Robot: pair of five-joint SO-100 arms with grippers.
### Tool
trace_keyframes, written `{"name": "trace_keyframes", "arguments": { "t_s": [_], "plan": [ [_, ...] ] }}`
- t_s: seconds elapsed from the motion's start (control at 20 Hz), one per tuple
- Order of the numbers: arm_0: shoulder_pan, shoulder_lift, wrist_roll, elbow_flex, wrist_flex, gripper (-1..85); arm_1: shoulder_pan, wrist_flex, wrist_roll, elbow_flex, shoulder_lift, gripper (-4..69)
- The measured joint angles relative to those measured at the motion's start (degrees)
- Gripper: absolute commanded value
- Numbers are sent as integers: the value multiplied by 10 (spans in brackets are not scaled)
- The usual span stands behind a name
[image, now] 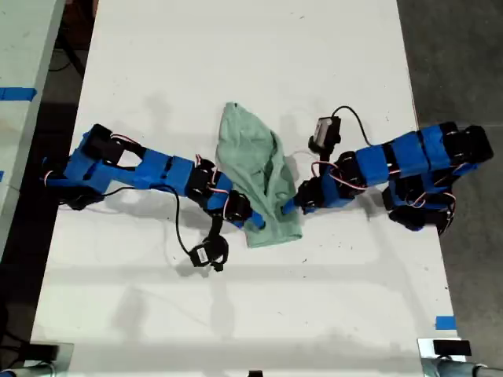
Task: Fold t shirt
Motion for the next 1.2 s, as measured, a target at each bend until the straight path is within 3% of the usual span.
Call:
{"name": "trace_keyframes", "arguments": {
  "t_s": [0.2, 0.45, 0.85, 0.9, 1.1, 1.2],
  "plan": [
    [25, -60, 5, 0, -34, 225, -9, 0, 0, -19, -15, 215],
    [18, -91, 38, -25, -62, -1, -25, 0, 0, -58, -30, 212],
    [15, -91, 50, -27, -49, -2, -67, 0, 40, -104, -146, 198],
    [15, -91, 50, -27, -49, -2, -69, -4, 39, -122, -170, 26],
    [15, -87, 50, -27, -40, -2, -81, 1, 59, -192, -279, 3],
    [19, -80, 50, -27, -11, -2, -101, 33, 63, -294, -349, 3]
  ]
}}
